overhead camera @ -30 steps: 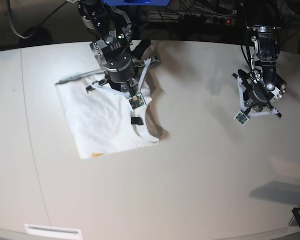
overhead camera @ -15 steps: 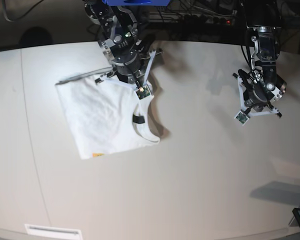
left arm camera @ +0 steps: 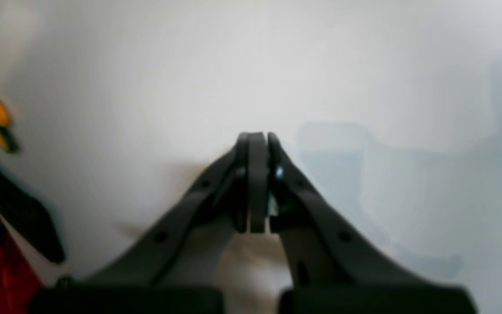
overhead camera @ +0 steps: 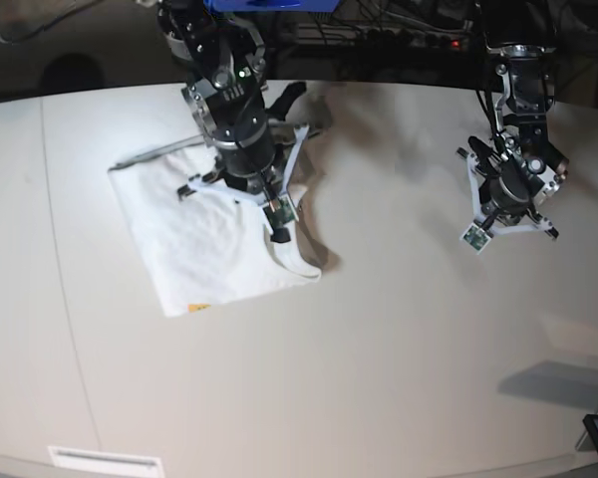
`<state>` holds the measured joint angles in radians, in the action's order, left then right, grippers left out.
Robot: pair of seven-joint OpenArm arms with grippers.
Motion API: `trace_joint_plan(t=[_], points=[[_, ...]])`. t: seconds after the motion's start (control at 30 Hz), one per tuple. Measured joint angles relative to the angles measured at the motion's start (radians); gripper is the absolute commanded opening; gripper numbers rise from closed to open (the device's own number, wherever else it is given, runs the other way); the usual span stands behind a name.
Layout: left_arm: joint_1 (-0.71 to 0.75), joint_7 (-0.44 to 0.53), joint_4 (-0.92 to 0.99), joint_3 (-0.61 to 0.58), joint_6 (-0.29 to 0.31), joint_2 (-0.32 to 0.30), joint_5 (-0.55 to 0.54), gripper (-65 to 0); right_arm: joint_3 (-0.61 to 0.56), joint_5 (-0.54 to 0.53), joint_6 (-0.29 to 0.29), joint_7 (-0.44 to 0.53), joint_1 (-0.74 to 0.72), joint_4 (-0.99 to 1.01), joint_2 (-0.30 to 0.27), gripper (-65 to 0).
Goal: Fold the T-shirt properly
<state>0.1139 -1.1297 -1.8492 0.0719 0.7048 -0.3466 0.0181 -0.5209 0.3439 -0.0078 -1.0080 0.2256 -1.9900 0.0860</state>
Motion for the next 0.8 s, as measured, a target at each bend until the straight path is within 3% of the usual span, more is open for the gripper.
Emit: trace_joint_plan(t=[0.1,0.3,0.53,0.73,0.8], points=[[0.051,-0.008,-0.092,0.000,0.000,0.023,0.008,-65.0,0.060,0.098,-0.010,-0.007,-0.032,0.000,-0.011,-64.7],[0.128,-0.008,-0.138,-0.001,0.001,0.033,0.004,-65.0,0.240,0.128,-0.001,-0.011,-0.095,0.004,-0.005,-64.7],[0.059,-0.010,-0.126,-0.018,0.000,0.082,0.006,-65.0,0.414,0.127,0.000,-0.022,-0.084,0.018,-0.013,-64.7],[0.004,-0.007,-0.095,-0.149,-0.003,0.127,0.004,-65.0,0.453,0.127,0.000,-0.036,0.022,0.017,-0.013,-64.7],[0.006,-0.008,-0.085,-0.155,-0.003,0.136,0.006,-65.0,0.452,0.127,0.000,0.002,0.036,0.017,-0.007,-64.7]])
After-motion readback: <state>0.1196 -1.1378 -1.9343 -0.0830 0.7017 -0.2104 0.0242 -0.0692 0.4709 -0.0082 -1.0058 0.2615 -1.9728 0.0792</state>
